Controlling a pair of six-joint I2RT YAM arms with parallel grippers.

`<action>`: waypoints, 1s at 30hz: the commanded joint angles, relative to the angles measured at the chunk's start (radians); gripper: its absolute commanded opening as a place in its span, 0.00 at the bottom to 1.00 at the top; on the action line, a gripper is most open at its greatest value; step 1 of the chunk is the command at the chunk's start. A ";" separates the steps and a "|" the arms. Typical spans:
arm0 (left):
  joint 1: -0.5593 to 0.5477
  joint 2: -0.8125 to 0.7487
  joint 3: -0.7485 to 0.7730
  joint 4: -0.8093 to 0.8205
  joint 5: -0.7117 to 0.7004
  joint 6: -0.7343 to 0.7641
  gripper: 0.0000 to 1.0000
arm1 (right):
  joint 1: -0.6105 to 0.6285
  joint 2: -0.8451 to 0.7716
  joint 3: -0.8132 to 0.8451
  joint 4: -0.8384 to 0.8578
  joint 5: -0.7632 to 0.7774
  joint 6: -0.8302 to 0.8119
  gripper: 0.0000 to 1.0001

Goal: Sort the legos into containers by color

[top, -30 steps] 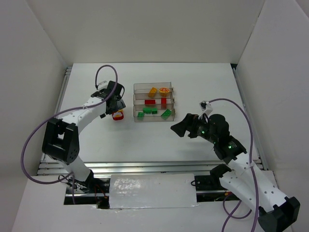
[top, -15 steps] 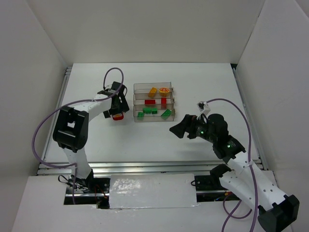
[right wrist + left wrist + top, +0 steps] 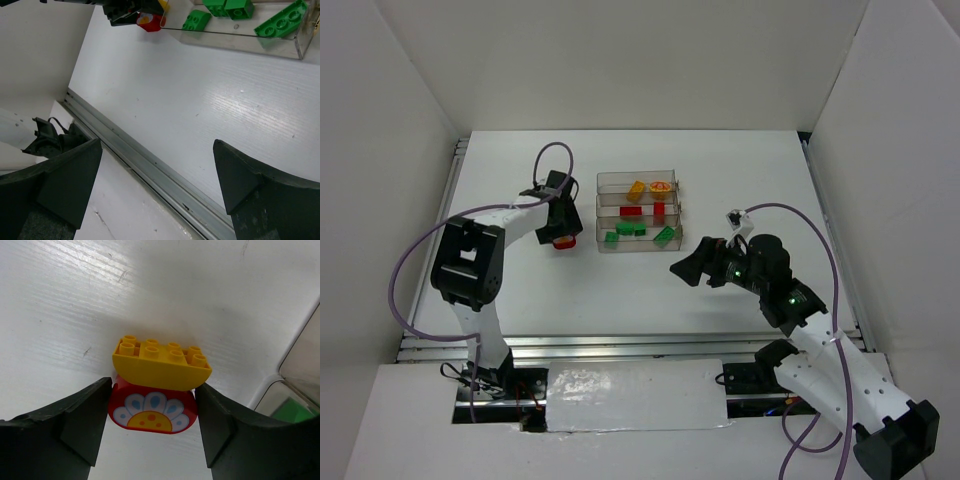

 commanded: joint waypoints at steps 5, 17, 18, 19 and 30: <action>0.003 0.016 -0.028 0.036 0.021 0.016 0.85 | 0.001 0.000 0.003 0.047 -0.022 -0.009 1.00; 0.000 -0.126 -0.102 0.037 0.038 0.006 0.16 | 0.000 0.007 -0.008 0.071 -0.045 0.003 1.00; -0.005 -0.158 -0.143 0.046 0.046 0.004 0.06 | -0.002 0.009 -0.009 0.079 -0.045 0.008 1.00; -0.017 -0.232 -0.163 0.056 0.049 -0.003 0.01 | -0.002 0.010 -0.009 0.083 -0.050 0.012 1.00; -0.236 -0.675 -0.344 0.163 0.375 0.147 0.00 | -0.002 0.082 0.086 0.129 -0.012 0.221 1.00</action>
